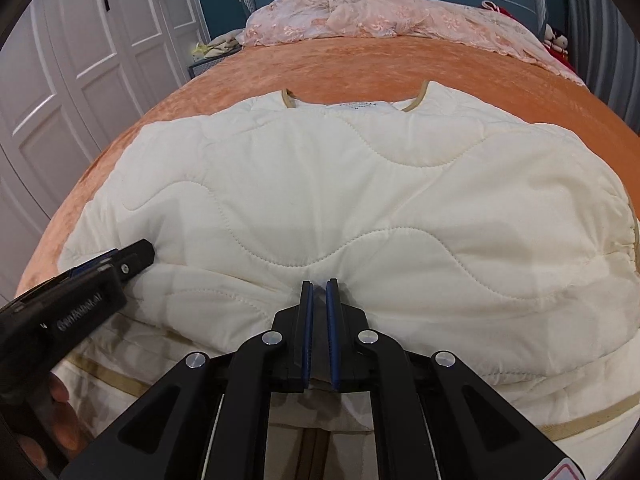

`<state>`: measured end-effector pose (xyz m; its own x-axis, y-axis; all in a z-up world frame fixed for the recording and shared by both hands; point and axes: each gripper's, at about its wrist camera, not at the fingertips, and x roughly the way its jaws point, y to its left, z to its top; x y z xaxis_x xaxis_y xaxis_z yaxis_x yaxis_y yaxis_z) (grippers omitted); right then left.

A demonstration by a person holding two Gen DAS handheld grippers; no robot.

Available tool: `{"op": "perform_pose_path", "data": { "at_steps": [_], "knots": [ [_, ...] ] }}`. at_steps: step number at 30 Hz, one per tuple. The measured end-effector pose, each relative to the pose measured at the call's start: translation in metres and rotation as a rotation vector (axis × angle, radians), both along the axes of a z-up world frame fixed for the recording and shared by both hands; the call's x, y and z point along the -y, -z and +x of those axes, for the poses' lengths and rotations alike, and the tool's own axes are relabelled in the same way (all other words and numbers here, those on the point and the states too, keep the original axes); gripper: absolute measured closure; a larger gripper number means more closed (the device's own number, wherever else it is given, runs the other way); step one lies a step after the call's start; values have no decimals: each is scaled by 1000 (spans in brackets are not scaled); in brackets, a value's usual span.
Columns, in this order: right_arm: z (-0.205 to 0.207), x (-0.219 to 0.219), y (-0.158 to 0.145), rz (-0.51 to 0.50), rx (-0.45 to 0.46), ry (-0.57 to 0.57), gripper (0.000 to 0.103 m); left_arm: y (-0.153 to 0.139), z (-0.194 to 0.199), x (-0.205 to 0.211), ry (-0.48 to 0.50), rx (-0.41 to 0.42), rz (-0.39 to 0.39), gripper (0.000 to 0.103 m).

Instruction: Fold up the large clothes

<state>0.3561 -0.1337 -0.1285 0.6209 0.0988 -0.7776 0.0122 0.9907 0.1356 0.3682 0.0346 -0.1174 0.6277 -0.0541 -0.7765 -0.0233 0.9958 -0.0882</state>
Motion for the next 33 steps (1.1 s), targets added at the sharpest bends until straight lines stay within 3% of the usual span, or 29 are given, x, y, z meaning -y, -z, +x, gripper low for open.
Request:
{"op": "perform_pose_path", "data": {
  "at_steps": [12,22,33],
  "knots": [
    [-2,-2,8,-32,45,1,99,13,-8,12,-2,80,98,69],
    [-3,-3,12,-34,69,5,99,18,-10,15,-7,117,121,69],
    [1,3,-1,32,-2,-22,96,6,-6,11,16,65,88,68]
  ]
}}
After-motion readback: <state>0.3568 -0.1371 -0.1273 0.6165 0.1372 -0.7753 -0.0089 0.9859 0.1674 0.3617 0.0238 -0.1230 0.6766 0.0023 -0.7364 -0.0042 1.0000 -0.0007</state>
